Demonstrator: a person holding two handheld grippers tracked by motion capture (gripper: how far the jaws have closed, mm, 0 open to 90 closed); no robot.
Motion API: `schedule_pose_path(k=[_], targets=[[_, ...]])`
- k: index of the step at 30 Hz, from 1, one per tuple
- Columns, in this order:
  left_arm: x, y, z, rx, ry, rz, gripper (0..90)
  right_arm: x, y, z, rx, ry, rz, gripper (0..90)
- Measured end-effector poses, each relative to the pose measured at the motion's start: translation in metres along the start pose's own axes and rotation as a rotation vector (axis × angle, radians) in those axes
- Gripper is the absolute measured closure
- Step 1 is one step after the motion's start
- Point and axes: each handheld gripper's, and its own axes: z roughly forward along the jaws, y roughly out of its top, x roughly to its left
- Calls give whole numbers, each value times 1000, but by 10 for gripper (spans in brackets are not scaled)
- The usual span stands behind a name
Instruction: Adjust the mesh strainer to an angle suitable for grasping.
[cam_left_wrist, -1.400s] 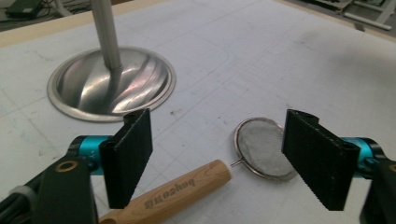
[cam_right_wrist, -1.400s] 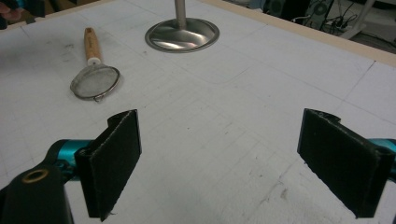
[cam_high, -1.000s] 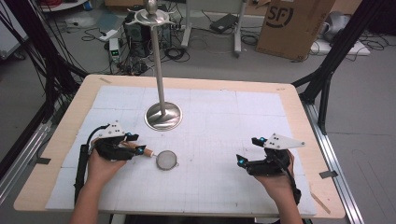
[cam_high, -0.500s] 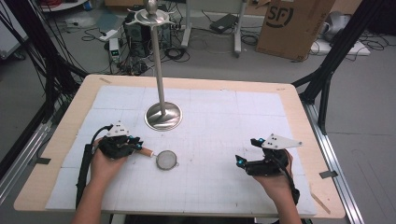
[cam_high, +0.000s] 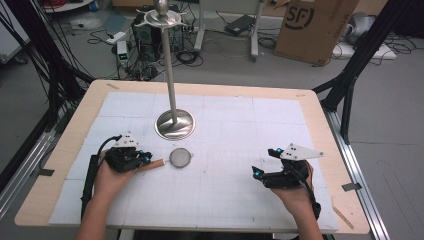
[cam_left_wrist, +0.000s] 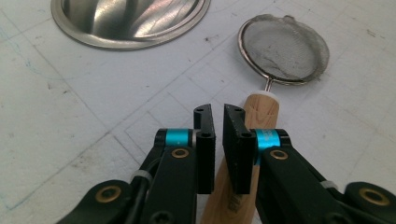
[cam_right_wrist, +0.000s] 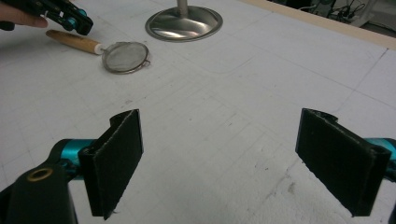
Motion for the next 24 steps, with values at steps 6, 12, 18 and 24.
schedule_pose_path(k=[6, 12, 18, 24], targets=[[0, 2, -6, -41, -24, -12, 719, 0, 0, 0, -2, 3, -2, 139], [-6, 8, -6, -64, -90, 11, 565, 1, 0, 1, 1, 3, -5, 139], [-9, 9, 4, -12, -113, 33, 507, 1, 0, 0, -1, 6, -5, 140], [-11, 5, 17, 99, -112, 55, 549, 1, 0, 0, -3, 5, -8, 140]])
